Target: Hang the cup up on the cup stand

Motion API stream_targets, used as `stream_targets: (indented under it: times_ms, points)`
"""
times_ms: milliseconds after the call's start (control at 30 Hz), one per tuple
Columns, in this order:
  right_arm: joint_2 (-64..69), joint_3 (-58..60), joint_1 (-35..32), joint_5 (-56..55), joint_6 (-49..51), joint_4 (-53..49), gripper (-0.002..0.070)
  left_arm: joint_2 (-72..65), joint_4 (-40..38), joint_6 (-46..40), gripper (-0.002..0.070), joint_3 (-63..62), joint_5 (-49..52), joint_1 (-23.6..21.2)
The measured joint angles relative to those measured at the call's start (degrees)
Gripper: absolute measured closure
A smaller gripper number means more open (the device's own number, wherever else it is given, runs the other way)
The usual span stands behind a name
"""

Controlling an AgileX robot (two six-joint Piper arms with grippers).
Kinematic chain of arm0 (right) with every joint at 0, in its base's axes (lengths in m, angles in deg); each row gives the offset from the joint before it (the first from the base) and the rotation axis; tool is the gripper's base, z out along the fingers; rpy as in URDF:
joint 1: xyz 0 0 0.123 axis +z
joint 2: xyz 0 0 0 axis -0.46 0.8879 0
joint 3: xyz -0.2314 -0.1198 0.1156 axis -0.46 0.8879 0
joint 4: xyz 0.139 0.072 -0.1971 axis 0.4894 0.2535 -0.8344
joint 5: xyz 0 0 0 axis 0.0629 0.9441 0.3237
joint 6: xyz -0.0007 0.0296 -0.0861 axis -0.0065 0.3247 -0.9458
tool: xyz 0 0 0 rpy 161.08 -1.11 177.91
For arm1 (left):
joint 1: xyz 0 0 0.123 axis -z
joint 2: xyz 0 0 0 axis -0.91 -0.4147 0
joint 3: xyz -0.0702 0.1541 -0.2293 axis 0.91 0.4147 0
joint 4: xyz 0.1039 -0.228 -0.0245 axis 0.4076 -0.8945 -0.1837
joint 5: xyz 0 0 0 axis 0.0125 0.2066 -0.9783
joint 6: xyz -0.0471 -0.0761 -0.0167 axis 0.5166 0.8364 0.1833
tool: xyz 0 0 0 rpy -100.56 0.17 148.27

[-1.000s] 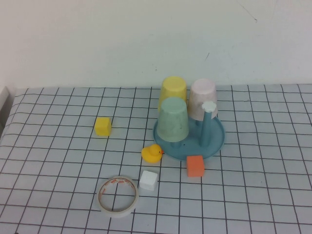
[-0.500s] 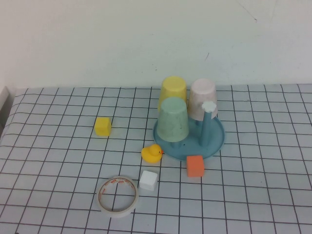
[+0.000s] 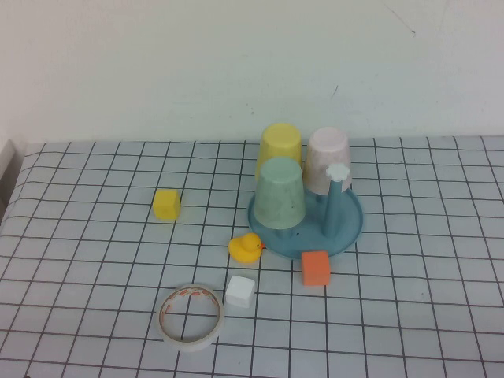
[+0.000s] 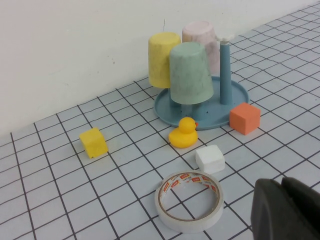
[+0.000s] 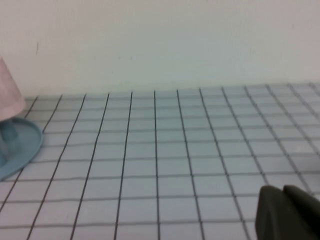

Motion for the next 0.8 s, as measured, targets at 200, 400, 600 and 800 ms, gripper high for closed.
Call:
stream_targets:
  times_ms: [200, 400, 600, 800]
  points:
    - [0.00, 2.35, 3.93, -0.80, 5.54, -2.34, 0.0675, 0.00, 0.00, 0.00, 0.0676, 0.00, 0.00, 0.00]
    - [0.00, 2.35, 7.38, 2.58, 10.13, -5.34, 0.0675, 0.00, 0.00, 0.00, 0.0676, 0.00, 0.14, 0.00]
    - [0.00, 2.15, 7.42, 5.23, 10.37, -6.62, 0.0675, 0.00, 0.00, 0.00, 0.0676, 0.00, 0.14, 0.00]
    - [0.00, 2.13, 5.67, 5.56, 10.37, -7.09, 0.0675, 0.00, 0.00, 0.00, 0.0676, 0.00, 0.14, 0.00]
